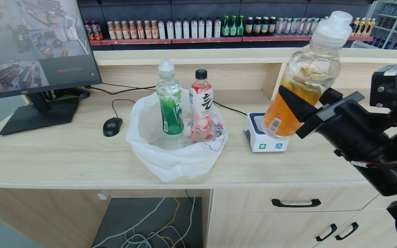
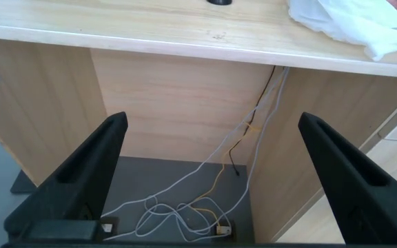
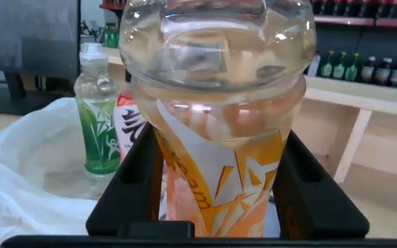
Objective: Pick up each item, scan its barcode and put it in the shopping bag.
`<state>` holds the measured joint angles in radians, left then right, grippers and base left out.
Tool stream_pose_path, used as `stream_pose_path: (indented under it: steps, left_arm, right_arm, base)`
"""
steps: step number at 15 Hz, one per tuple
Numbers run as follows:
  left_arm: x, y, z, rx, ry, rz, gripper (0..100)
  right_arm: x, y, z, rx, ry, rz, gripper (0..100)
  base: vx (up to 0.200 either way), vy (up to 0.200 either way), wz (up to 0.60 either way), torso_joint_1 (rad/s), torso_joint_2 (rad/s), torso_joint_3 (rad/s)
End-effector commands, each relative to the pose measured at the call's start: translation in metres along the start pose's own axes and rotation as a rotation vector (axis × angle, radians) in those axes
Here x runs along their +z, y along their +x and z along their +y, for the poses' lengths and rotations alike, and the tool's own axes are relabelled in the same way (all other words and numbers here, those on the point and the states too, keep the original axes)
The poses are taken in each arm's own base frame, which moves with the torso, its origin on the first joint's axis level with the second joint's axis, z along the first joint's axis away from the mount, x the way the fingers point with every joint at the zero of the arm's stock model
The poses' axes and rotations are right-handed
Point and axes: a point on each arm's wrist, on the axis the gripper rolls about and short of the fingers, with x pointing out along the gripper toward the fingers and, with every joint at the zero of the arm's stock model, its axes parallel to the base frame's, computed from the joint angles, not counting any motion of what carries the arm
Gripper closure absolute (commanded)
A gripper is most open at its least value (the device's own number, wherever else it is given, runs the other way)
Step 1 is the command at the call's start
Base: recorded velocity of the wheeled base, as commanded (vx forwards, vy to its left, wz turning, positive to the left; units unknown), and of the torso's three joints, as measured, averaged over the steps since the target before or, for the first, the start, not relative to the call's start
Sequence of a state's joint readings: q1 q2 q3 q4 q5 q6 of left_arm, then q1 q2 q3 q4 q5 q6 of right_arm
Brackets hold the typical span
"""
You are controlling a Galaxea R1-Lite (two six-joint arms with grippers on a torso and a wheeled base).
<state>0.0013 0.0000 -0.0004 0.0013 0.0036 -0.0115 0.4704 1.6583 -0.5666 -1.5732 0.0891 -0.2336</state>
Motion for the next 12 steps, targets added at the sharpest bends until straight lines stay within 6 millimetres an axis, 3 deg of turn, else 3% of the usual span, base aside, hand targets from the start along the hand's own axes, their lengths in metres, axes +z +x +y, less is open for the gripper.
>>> stream_pose_path:
  steps: [1, 5, 8, 12]
  left_arm:
    - [0.000, 0.000, 0.000, 0.000, -0.001, 0.001, 0]
    - [0.000, 0.000, 0.000, 0.000, -0.001, 0.001, 0]
    - [0.000, 0.000, 0.000, 0.000, -0.001, -0.001, 0]
    - [0.000, 0.000, 0.000, 0.000, -0.001, 0.001, 0]
  right_arm:
    - [-0.025, 0.023, 0.003, 0.080, -0.105, 0.005, 100]
    - [-0.034, 0.030, 0.003, 0.176, -0.398, -0.042, 100]
    - [-0.043, 0.042, -0.028, 0.217, -0.558, -0.104, 100]
    - [-0.066, 0.050, -0.047, 0.315, -0.685, -0.144, 100]
  base:
    - [0.000, 0.000, 0.00, 0.000, 0.00, 0.000]
    - [0.000, 0.000, 0.00, 0.000, 0.00, 0.000]
    - [0.000, 0.000, 0.00, 0.000, 0.00, 0.000]
    - [0.000, 0.000, 0.00, 0.000, 0.00, 0.000]
